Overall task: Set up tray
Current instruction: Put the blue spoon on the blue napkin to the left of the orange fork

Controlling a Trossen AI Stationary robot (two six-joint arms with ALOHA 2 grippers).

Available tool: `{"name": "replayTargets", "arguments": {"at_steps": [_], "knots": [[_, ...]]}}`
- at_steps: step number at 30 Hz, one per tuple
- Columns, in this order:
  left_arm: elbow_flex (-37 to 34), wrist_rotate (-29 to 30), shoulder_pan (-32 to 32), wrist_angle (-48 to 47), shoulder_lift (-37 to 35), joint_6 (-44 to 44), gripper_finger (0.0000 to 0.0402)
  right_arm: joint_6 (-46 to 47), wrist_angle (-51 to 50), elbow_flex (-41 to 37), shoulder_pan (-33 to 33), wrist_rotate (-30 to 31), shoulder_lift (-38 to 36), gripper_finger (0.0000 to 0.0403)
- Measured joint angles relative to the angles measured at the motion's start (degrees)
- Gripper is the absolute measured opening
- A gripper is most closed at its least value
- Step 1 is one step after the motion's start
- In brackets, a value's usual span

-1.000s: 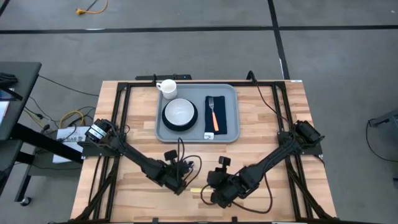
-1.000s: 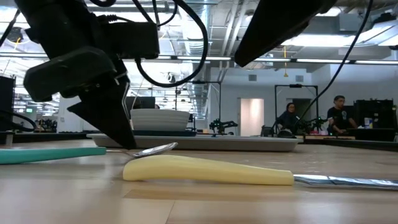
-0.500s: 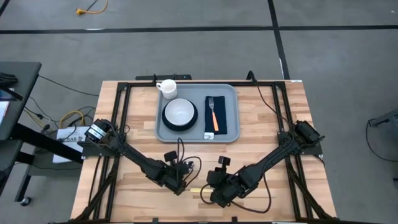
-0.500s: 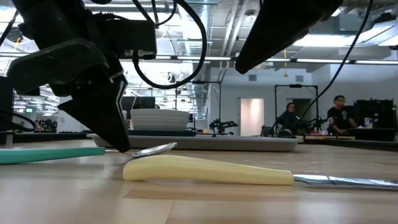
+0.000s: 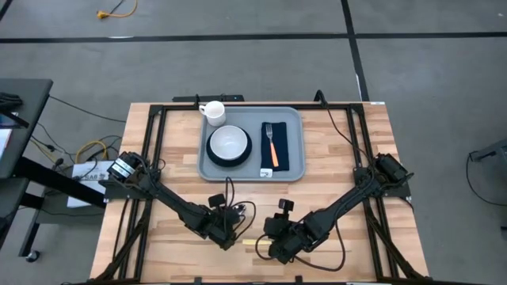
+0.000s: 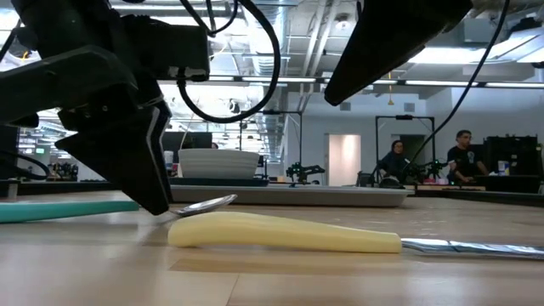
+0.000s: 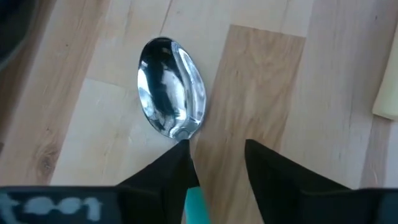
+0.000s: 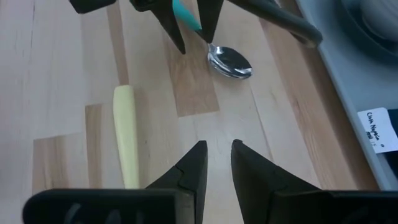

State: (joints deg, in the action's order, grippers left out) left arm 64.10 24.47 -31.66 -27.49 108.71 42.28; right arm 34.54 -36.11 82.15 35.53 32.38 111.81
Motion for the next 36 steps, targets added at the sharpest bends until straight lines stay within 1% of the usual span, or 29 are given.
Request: {"name": "replayTargets", "arguments": {"at_steps": [6,10,13,16,19,21,26,30,36], "knots": [[2.61,0.28,-0.22,-3.16,-0.04,0.03,0.0160,0.00,-0.01,0.00,0.00,-0.04,0.00,0.0066],[4.94,3.00,-1.58,-5.80,-0.11,-0.20,0.0160,-0.01,-0.03,0.00,0.00,-0.04,0.00,0.0066],[5.22,4.68,-2.32,-8.62,-0.15,-0.13,0.0161,0.00,-0.03,0.00,0.00,-0.04,0.00,0.0066],[5.07,6.96,-2.55,-13.64,-0.15,2.84,0.0161,-0.01,-0.01,0.00,0.00,-0.04,0.00,0.0066],[3.39,7.70,-2.47,-15.34,-0.15,6.18,0.0161,-0.02,0.01,0.00,0.00,-0.27,0.00,0.0066],[2.45,6.43,-2.36,-14.59,-0.15,6.34,0.0161,-0.02,0.12,0.00,0.00,-0.63,0.00,0.0066],[0.72,3.71,-2.14,-7.51,-0.39,3.10,0.0160,-0.02,0.16,0.02,0.00,-0.81,0.00,0.0066],[0.70,3.19,-2.05,-5.44,-0.31,1.49,0.0160,-0.02,0.16,0.02,0.00,-0.83,0.00,0.0066],[0.78,3.57,-2.05,-5.67,-0.24,1.53,0.0160,-0.02,0.17,0.02,0.00,-0.87,0.00,0.0066]]}}
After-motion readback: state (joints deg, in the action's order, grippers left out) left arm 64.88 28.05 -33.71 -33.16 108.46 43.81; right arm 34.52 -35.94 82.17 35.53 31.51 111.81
